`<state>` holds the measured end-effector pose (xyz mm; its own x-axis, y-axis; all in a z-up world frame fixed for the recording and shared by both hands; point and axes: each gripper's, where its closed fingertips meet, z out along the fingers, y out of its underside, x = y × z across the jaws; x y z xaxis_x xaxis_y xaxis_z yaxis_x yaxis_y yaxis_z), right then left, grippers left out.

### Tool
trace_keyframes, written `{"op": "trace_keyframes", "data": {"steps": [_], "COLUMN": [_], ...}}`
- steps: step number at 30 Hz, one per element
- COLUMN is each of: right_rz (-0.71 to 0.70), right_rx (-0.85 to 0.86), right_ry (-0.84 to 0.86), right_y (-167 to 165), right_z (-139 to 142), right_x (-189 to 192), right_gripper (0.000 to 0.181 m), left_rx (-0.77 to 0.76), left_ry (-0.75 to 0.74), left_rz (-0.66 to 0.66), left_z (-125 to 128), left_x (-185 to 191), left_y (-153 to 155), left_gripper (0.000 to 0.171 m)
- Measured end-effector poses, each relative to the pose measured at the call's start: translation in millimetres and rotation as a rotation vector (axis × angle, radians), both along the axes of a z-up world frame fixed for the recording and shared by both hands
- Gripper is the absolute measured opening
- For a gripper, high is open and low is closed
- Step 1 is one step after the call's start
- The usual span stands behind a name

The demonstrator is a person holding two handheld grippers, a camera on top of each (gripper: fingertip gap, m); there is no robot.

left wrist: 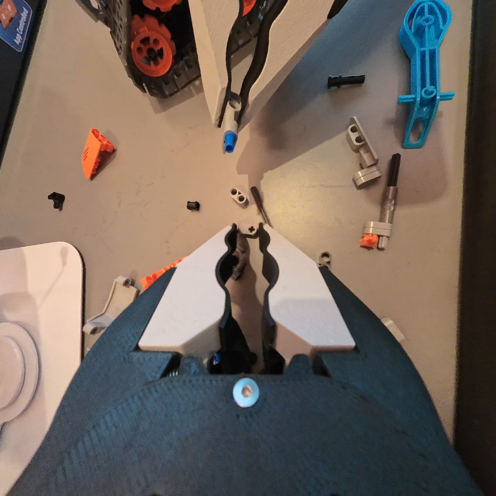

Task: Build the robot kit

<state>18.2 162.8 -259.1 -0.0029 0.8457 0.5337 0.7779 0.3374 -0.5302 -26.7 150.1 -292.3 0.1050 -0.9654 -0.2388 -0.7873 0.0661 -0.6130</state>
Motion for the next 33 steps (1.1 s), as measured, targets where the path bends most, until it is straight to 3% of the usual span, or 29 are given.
{"op": "trace_keyframes", "data": {"steps": [8,19,33], "right_rz": [0.004,0.013,0.019], "right_rx": [-0.008,-0.006,0.009], "right_ry": [0.000,0.006,0.004], "right_y": [0.3,0.2,-1.6], "right_z": [-2.7,-4.7,-2.2], "right_x": [-0.6,-4.8,-5.2], "right_gripper": [0.004,0.004,0.004], "left_rx": [-0.008,0.065,0.043], "left_ry": [-0.031,-0.198,-0.126], "left_rz": [0.025,0.085,0.084], "left_z": [1.9,31.9,21.4], "left_x": [-4.2,-4.2,-34.9], "left_y": [-2.6,-14.4,-33.2], "left_gripper": [0.012,0.011,0.012]}}
